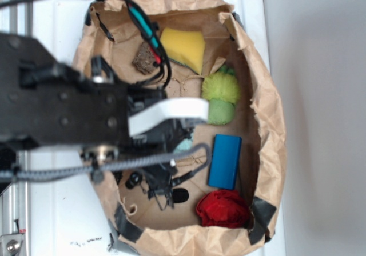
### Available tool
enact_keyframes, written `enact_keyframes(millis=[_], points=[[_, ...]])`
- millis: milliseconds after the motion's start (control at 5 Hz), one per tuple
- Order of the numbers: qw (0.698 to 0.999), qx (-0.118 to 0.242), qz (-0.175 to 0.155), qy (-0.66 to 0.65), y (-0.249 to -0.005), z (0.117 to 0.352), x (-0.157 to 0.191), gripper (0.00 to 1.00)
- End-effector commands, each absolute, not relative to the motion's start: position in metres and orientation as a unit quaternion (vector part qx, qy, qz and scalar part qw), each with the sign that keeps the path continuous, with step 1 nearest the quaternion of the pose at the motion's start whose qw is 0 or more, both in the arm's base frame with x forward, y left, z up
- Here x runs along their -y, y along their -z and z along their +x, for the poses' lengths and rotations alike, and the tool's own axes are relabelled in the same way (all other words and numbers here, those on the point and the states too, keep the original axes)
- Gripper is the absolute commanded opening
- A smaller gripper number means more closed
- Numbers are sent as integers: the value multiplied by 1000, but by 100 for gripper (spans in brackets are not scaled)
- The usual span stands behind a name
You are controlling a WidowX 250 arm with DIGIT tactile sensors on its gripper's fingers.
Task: Grab the blue cloth.
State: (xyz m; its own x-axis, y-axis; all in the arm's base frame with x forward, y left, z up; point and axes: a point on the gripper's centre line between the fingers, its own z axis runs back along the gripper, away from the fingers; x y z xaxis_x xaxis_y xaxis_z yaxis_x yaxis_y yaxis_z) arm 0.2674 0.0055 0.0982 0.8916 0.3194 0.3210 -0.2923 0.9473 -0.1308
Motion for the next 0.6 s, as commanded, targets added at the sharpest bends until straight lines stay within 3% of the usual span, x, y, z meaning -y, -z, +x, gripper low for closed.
enact_keyframes(millis=[0, 400], points=[[974, 215, 2, -67, -159, 277, -32, 0], [977, 209, 37, 31, -197, 274, -56, 0]])
